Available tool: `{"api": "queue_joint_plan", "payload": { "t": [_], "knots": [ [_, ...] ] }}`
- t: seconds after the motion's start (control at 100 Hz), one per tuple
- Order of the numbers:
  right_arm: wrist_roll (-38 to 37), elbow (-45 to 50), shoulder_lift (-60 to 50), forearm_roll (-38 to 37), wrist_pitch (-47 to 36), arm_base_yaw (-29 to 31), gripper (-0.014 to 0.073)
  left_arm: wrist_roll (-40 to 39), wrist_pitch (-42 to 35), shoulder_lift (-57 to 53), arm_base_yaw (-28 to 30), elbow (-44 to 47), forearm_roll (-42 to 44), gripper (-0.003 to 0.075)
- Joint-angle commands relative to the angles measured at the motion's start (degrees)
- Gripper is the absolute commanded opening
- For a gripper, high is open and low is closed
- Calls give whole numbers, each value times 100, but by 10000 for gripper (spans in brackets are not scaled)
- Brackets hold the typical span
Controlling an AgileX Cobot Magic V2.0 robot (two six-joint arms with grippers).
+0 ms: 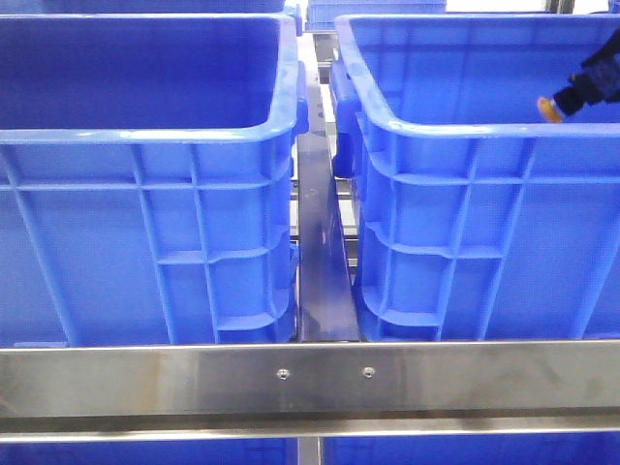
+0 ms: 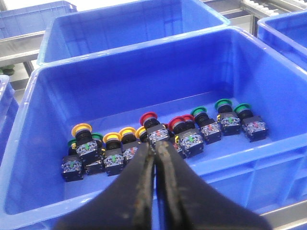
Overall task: Pick red and yellow buttons and place in box
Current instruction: 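Move the held yellow button with the right gripper over the other bin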
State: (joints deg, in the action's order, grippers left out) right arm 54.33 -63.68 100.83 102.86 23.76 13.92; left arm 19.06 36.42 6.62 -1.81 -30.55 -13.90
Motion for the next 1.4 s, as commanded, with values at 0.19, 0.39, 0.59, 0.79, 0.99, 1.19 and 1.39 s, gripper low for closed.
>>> {"api": "queue_joint_plan", "payload": {
  "t": [0.19,0.39,0.59,0.79,0.99,1.19,1.39],
  "knots": [
    [89,-335,73,296,213,45,101,-63,-516,76,-2,-132,-118,-19],
    [84,-615,304,296,338,45,101,-63,-516,76,-2,-132,-118,-19],
    [84,-793,508,296,460,45,101,-63,-516,76,-2,-132,-118,-19],
    [84,-792,552,296,415,45,103,-63,-516,76,-2,-132,-118,-19],
    [84,-792,578,296,358,45,232,-63,-516,76,-2,-132,-118,-19],
    [84,-792,578,296,228,45,433,-63,-516,76,-2,-132,-118,-19],
    [-111,-792,578,296,147,45,492,-63,-516,76,-2,-132,-118,-19]
  ]
}}
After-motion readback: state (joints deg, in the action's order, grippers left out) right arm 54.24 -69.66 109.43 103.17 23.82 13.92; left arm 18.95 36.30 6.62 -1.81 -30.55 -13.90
